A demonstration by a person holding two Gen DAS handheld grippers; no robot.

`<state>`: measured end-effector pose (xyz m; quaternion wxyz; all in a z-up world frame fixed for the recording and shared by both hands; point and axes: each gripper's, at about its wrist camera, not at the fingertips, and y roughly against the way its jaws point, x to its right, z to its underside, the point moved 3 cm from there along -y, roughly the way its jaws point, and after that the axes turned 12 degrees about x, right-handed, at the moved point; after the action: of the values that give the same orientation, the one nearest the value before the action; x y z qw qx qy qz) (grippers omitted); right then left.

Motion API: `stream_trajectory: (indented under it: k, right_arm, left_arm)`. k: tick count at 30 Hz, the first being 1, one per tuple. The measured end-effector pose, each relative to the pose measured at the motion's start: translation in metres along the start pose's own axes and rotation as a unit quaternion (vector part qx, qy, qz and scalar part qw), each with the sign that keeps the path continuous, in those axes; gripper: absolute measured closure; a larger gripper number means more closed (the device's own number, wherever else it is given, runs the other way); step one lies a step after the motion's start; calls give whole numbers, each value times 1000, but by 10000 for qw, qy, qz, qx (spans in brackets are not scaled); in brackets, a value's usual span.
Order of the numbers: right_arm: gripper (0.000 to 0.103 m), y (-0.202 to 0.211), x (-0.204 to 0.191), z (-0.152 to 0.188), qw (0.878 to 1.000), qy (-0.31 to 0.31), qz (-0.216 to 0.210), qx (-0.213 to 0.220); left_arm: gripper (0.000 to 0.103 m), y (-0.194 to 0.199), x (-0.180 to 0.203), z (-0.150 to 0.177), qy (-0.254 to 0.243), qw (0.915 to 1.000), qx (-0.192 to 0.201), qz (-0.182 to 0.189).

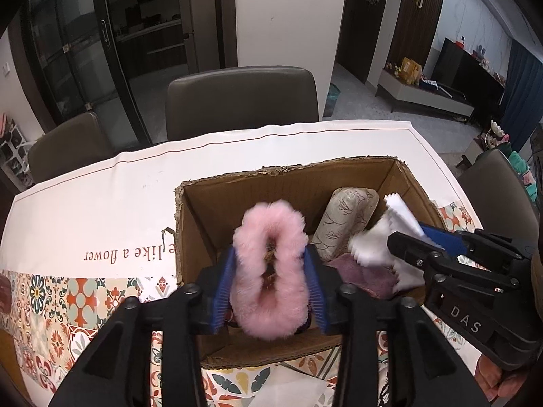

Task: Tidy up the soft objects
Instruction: 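Open the left gripper over the box while the right gripper releases the cloth, then move the left tool to the white square cloth while the right tool approaches the dotted pouch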

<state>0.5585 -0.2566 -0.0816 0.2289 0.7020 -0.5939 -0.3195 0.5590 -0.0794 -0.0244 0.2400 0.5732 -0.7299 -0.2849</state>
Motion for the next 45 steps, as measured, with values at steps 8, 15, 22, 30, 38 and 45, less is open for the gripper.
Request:
stream_trajectory:
  k: [8, 15, 22, 30, 38, 45]
  right_arm:
    - [60, 7, 1, 1, 9995, 0, 257, 157]
    - [56, 29, 1, 6, 9987, -31, 420, 275]
    - [50, 59, -3, 18, 9979, -63, 423, 485]
    - [38, 97, -8, 36, 9959, -189, 461, 760]
    - [29, 123, -16, 58, 9943, -239, 493, 910]
    - [28, 135, -23, 80, 9937, -227, 598, 925]
  left_arm:
    - [50, 20, -4, 2, -119, 9994, 276, -187]
    - [46, 50, -3, 11, -203, 9978, 579, -243]
    - [42, 85, 2, 22, -292, 9963, 799, -97]
    - [32, 123, 8, 41, -481, 9931, 1066, -66]
    - [24, 148, 10, 64, -592, 9911, 1192, -3]
    - [22, 153, 9, 87, -706, 9915, 1091, 39]
